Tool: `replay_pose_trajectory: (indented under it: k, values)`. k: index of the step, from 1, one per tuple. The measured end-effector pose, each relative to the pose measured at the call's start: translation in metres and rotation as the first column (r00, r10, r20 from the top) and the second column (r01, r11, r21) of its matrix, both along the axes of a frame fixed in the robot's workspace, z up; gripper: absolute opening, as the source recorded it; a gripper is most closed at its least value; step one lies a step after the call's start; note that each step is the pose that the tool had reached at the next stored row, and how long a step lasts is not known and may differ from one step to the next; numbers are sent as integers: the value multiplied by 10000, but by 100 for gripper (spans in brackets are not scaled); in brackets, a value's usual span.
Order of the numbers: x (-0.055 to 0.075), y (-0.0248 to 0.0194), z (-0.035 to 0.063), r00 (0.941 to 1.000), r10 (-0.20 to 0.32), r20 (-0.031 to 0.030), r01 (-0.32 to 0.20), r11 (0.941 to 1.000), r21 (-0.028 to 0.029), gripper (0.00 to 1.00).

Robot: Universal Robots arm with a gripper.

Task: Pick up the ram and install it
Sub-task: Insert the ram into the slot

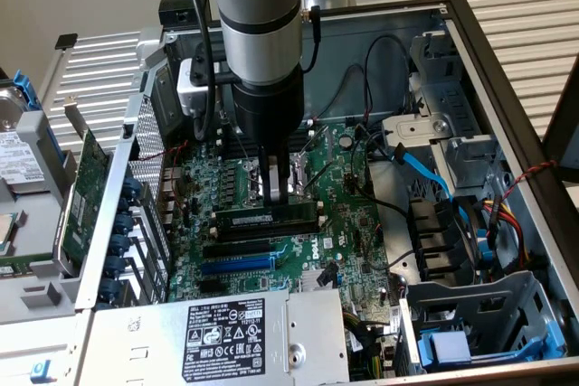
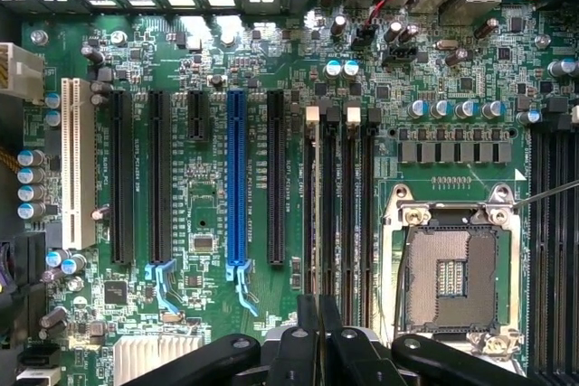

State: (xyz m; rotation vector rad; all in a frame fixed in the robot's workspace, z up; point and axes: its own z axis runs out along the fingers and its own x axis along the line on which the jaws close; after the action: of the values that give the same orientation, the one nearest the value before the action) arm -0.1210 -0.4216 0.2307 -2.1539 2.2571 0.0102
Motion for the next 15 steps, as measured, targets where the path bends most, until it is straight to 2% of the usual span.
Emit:
replay_pose_trajectory:
  k: [15]
  values:
    - [-4, -13, 50, 10000, 5, -1, -5, 10000, 1, 13]
